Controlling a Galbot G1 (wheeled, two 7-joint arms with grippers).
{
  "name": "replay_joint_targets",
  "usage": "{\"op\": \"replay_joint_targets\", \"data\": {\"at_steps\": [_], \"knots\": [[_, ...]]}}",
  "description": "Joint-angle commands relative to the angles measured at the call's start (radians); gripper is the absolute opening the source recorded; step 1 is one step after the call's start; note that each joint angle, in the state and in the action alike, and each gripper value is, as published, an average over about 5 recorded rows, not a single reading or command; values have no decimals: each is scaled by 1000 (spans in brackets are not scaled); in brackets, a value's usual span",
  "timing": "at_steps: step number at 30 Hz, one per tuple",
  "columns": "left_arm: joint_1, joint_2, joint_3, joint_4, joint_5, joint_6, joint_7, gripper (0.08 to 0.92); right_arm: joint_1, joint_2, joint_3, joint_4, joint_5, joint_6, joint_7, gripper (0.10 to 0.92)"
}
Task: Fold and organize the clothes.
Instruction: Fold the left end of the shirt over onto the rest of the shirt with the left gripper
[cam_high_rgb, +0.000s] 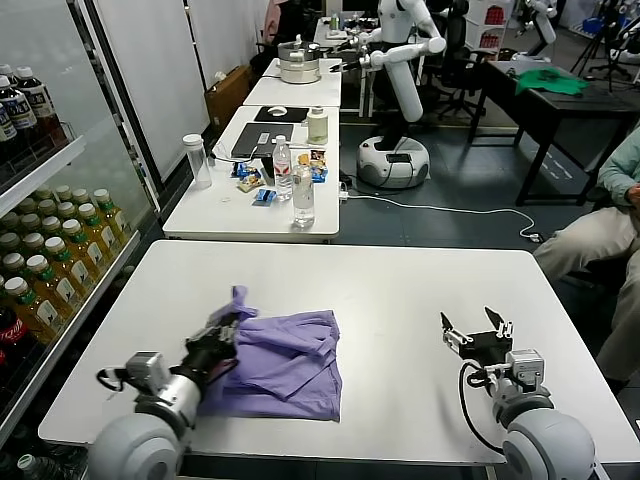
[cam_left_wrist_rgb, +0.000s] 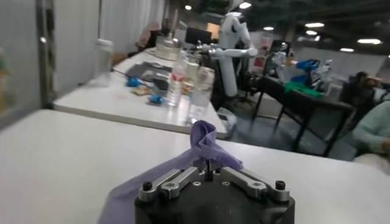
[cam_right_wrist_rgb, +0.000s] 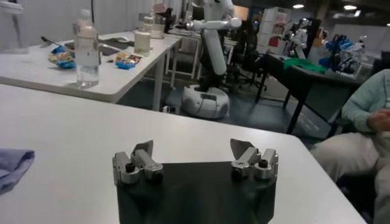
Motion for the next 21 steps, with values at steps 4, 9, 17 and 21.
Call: {"op": "replay_joint_targets", "data": {"at_steps": [4,9,17,21], "knots": [[-126,-166,190,154,14,-1,-31,103,-16,-24,86,12,42,0,0,823],[-142,-186,230,203,60,-1,-33,103,-21,-19,100,12,49,0,0,823],[-170,-278,277,258,140,-3,-32,125,-29,-25,103,12,52,-1,1,823],[-165,-267,238,194,83,-18,-17,227,-20,-26,99,7,55,-1,-1,823]]}}
